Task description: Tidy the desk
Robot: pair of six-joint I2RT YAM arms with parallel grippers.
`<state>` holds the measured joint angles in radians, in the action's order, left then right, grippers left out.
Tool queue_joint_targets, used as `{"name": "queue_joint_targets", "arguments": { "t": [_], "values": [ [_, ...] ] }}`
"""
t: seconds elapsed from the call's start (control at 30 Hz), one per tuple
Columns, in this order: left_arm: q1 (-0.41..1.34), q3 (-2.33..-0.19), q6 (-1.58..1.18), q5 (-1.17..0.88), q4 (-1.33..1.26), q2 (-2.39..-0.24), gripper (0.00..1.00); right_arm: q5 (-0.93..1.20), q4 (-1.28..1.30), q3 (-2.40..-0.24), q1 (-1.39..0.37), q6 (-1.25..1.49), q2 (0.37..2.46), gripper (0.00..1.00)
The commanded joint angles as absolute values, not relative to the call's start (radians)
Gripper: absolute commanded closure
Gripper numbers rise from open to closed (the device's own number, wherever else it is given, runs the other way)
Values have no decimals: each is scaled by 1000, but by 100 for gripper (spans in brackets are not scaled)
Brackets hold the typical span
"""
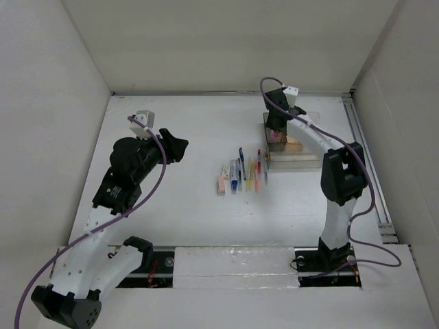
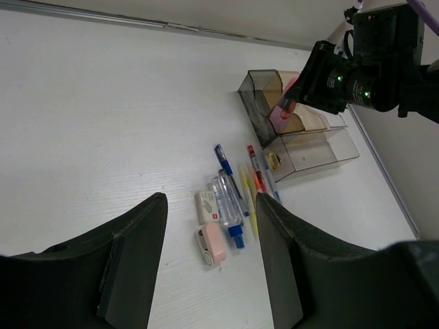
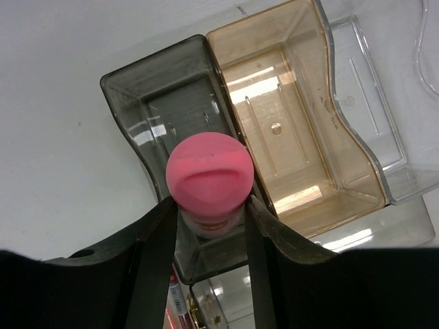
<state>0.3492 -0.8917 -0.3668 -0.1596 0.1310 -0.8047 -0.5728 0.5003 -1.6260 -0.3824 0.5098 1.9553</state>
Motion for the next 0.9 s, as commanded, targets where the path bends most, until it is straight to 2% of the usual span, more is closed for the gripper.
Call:
{"name": "queue_joint_targets", "arguments": {
  "t": [0.0, 0.03, 0.07, 0.1, 0.33, 0.43, 0.53, 0.57, 0.67, 0.87],
  "values": [
    [344, -897, -353, -155, 97, -810, 50, -607, 508, -1724, -396, 480, 1966, 54],
    [344, -899, -353, -153, 97, -813, 50, -607, 505, -1745, -396, 477, 1973, 45],
    [344, -897, -353, -153, 97, -815, 50, -610, 494, -1750, -396, 474, 1983, 29],
    [344, -899, -353, -155, 97, -818, 50, -611, 480, -1753, -396, 474, 1986, 24],
    [344, -897, -351, -147, 98, -821, 50, -569, 368, -1798, -387, 502, 2026, 23],
    [344, -899, -351, -144, 100, -821, 50, -572, 335, -1773, -387, 528, 2007, 35],
    [344, -900, -351, -140, 100, -821, 50, -543, 270, -1685, -387, 554, 1942, 57],
    [344, -899, -351, -140, 100, -822, 50, -507, 255, -1658, -387, 567, 1924, 75],
    [344, -900, -353, -146, 98, -827, 50, -393, 184, -1534, -405, 597, 1832, 100],
    [344, -899, -356, -146, 101, -825, 50, -278, 78, -1277, -530, 686, 1706, 100]
  ]
}}
